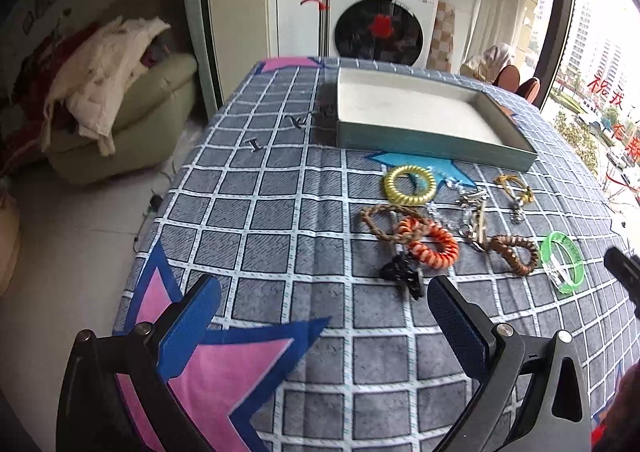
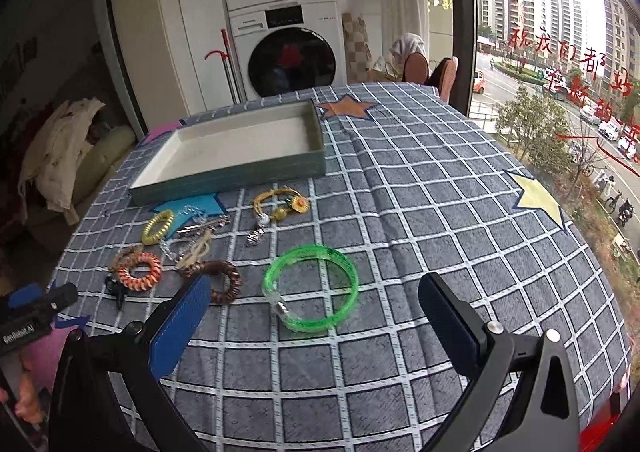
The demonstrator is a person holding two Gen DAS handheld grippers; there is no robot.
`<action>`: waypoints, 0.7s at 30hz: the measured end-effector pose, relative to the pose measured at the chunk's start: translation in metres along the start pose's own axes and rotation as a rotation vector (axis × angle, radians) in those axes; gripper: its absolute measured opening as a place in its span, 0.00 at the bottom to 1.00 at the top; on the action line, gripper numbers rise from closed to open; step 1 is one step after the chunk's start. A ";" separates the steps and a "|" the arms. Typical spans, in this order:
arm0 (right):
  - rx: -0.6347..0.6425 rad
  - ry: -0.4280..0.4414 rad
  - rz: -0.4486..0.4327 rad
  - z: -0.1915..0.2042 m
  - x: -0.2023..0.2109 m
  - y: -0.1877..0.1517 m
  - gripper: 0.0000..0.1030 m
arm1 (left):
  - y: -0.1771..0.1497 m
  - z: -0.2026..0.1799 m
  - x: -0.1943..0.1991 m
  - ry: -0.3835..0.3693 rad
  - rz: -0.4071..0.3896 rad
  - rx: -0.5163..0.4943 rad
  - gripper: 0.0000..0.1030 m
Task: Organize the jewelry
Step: 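Grasp the braided brown bracelet with the left tool while the right tool grasps the green bangle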
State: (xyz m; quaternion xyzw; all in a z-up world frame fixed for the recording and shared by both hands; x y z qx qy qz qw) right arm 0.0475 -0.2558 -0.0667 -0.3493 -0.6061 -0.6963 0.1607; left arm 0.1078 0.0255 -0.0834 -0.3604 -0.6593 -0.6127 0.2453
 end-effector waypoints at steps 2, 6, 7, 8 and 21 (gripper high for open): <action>-0.009 -0.025 0.032 -0.010 -0.008 -0.002 1.00 | 0.008 0.004 -0.011 -0.009 0.018 0.004 1.00; -0.017 -0.057 0.078 -0.026 -0.022 -0.001 1.00 | 0.028 0.007 -0.035 -0.059 0.053 0.019 1.00; -0.015 -0.066 0.088 -0.029 -0.025 0.000 1.00 | 0.031 0.007 -0.040 -0.074 0.069 0.023 1.00; -0.010 -0.071 0.099 -0.031 -0.029 0.000 1.00 | 0.033 0.006 -0.047 -0.086 0.090 0.029 1.00; 0.059 -0.086 0.233 -0.022 -0.074 -0.008 0.81 | 0.031 0.003 -0.095 -0.077 0.228 0.021 1.00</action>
Point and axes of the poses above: each gripper's, at about its wrist camera, not at the fingertips, and x roughly against the way its jaws point, z to its left, y to its top, the point moved 6 cm from there along -x, roughly the way its jaws point, and after that the axes turned 6 degrees about -y, right-handed, at the moved point
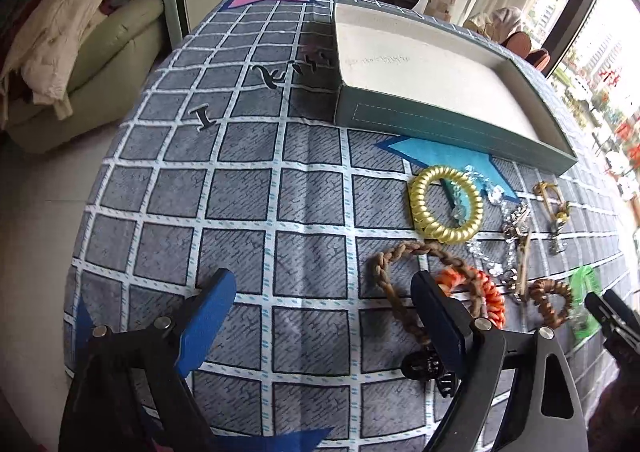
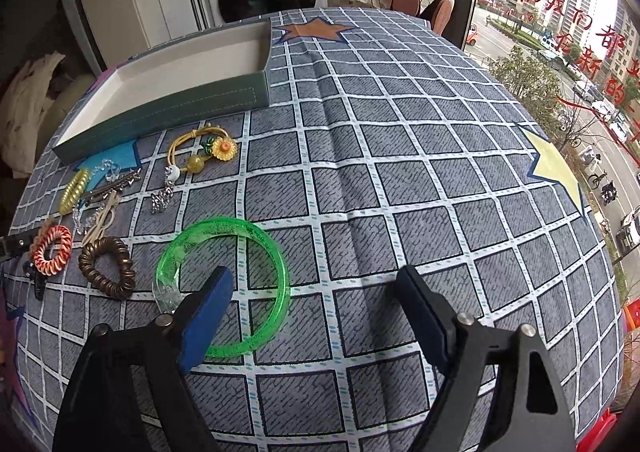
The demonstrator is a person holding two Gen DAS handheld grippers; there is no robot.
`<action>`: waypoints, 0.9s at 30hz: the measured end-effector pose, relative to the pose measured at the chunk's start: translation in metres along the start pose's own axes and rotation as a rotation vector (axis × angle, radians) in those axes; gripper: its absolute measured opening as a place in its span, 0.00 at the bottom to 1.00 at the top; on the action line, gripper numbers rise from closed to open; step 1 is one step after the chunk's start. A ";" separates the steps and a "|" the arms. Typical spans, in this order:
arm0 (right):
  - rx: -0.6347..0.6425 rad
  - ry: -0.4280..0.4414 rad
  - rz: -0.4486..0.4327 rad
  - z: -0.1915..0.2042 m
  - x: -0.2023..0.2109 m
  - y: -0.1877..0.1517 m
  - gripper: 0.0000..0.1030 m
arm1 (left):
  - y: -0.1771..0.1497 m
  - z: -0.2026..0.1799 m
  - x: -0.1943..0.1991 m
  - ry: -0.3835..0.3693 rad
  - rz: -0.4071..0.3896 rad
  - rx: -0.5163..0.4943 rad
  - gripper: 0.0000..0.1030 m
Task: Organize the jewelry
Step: 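Grasp the braided brown bracelet with the left tool while the right tool grasps the green bangle, then carry both into the tray while the right tool opens to drop the green bangle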
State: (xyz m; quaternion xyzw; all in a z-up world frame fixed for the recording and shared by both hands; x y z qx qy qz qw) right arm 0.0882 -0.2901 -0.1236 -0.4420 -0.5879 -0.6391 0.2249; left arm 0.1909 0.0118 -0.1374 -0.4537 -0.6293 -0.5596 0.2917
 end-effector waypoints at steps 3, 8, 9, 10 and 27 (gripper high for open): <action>0.031 -0.004 -0.005 0.007 0.002 0.000 0.73 | -0.002 -0.005 -0.001 0.049 0.002 -0.051 0.98; 0.064 0.007 0.003 0.016 0.007 -0.002 0.59 | -0.003 -0.023 0.005 0.030 -0.027 -0.136 0.67; 0.064 0.014 0.007 0.018 0.008 -0.002 0.54 | -0.003 -0.029 0.006 0.021 -0.032 -0.168 0.51; 0.066 0.019 0.012 0.018 0.008 -0.002 0.52 | -0.004 -0.033 0.006 0.010 -0.034 -0.193 0.42; 0.004 0.127 -0.042 0.010 0.044 0.027 0.07 | 0.018 -0.045 0.059 -0.204 -0.132 -0.168 0.25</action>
Point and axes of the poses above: each gripper's, at about its wrist camera, not at the fingertips, and x roughly against the way its jaws point, z to its left, y to its top, the point moved 6 cm from there along -x, roughly the way its jaws point, and after that the axes turned 6 degrees about -y, right-handed, at the moved point
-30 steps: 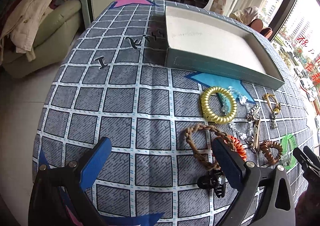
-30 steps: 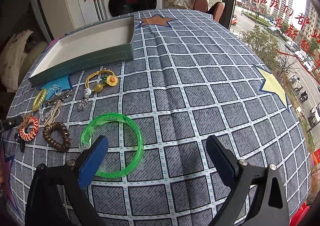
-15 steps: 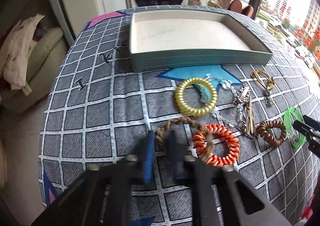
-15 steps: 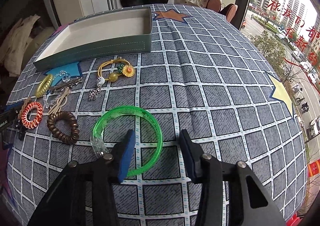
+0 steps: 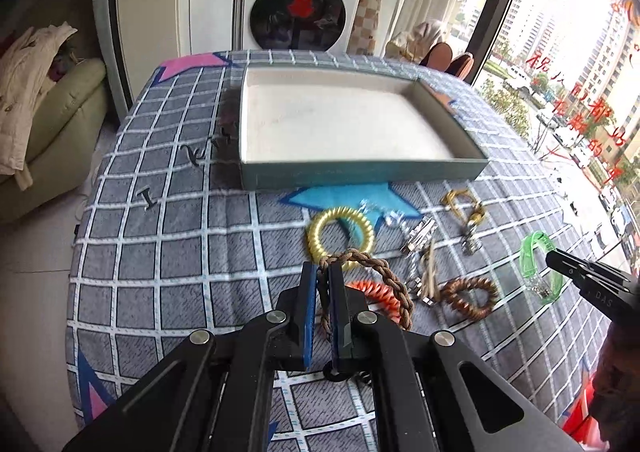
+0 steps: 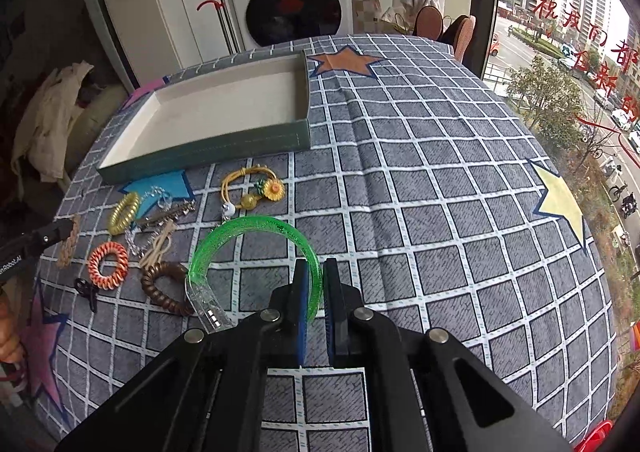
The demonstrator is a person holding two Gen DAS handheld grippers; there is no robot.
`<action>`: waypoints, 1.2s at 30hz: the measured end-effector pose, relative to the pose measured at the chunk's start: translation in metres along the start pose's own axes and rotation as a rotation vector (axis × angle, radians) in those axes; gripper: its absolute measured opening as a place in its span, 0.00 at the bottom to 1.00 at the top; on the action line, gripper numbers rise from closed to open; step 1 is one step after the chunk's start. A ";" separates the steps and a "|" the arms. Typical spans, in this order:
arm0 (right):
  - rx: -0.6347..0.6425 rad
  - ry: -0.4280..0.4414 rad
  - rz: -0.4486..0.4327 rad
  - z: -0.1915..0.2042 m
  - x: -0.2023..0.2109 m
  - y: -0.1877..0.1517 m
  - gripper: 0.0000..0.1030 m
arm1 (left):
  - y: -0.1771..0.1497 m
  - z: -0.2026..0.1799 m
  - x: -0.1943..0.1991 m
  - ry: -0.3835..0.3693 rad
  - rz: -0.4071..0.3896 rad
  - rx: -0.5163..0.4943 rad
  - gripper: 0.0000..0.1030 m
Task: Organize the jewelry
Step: 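Carry both into the tray while the right tool opens to drop the green bangle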
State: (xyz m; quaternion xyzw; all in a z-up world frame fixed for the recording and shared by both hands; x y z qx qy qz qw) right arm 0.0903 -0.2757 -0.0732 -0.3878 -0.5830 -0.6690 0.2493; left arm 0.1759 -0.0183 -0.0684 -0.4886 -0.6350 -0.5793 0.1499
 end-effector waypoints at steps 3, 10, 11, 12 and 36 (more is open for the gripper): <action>0.006 0.028 -0.017 0.005 0.005 0.018 0.07 | 0.017 -0.003 0.009 -0.017 -0.032 0.006 0.25; 0.035 0.068 -0.045 0.023 -0.003 0.075 0.07 | 0.066 -0.004 0.003 -0.009 -0.082 0.006 0.25; 0.040 0.068 -0.048 0.027 -0.006 0.084 0.07 | 0.075 -0.003 -0.001 -0.003 -0.086 0.008 0.25; 0.044 0.070 -0.048 0.031 -0.011 0.093 0.07 | 0.084 -0.002 -0.007 0.005 -0.087 0.009 0.25; 0.064 -0.027 0.061 0.071 -0.154 0.156 0.07 | 0.134 0.039 -0.151 0.246 0.064 -0.040 0.25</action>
Point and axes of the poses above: each gripper's, at about its wrist camera, not at the fingertips, and x roughly against the way its jaws point, z to its left, y to its top, the point moved 6 cm from there along -x, roughly the way its jaws point, and after that the axes turned 6 degrees about -y, right-handed, at the moved point
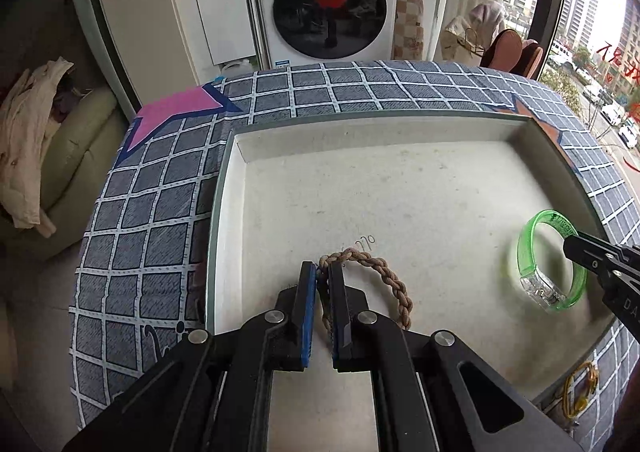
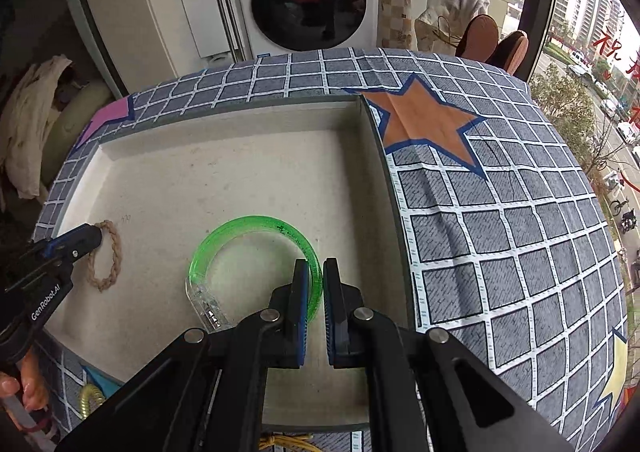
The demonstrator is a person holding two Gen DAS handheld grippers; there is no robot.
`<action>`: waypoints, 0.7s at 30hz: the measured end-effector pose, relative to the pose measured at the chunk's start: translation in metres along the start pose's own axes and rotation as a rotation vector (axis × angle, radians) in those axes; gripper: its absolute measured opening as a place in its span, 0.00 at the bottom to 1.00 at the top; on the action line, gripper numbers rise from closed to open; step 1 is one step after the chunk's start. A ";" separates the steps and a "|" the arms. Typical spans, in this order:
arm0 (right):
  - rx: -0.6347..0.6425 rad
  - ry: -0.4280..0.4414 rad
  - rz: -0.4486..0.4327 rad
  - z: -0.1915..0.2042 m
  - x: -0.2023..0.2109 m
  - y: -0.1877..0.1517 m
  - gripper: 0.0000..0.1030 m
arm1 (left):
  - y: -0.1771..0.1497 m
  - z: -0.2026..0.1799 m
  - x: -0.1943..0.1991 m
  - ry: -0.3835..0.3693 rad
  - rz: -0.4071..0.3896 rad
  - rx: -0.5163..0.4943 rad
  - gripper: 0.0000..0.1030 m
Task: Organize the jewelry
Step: 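Carry both into the tray while the right tool opens to drop the green bangle, then open the left tool to drop the braided bracelet into the tray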
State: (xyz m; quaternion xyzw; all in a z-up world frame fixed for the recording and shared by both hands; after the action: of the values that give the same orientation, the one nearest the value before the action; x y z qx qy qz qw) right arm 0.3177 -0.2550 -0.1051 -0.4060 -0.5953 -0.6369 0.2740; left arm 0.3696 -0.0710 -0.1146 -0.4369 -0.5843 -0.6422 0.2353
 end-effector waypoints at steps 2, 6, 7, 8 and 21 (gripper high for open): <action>0.005 0.000 0.012 0.003 -0.004 -0.005 0.08 | -0.002 0.000 -0.001 0.020 -0.008 -0.009 0.26; 0.025 -0.019 -0.011 0.007 -0.003 -0.007 0.14 | -0.001 -0.004 -0.001 0.084 -0.022 -0.063 0.26; 0.028 -0.015 -0.007 0.008 -0.003 -0.007 0.19 | 0.000 -0.004 -0.002 0.094 -0.020 -0.072 0.26; 0.024 0.000 0.000 0.009 -0.002 -0.008 0.35 | 0.000 -0.004 -0.001 0.101 -0.015 -0.073 0.26; -0.052 0.128 -0.080 0.005 0.048 -0.011 0.53 | -0.002 -0.008 0.003 0.109 -0.018 -0.060 0.26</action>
State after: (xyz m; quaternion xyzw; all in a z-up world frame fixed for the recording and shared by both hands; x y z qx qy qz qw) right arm 0.2846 -0.2419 -0.0705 -0.3474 -0.5755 -0.6874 0.2750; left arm 0.3645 -0.0777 -0.1129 -0.4027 -0.5548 -0.6846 0.2476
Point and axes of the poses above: each gripper's, at about its wrist camera, not at the fingertips, and x roughly against the way its jaws point, z to its left, y to its top, the point moved 6 cm from there along -x, roughly the way its jaws point, and after that the axes turned 6 degrees about -y, right-handed, at the moved point
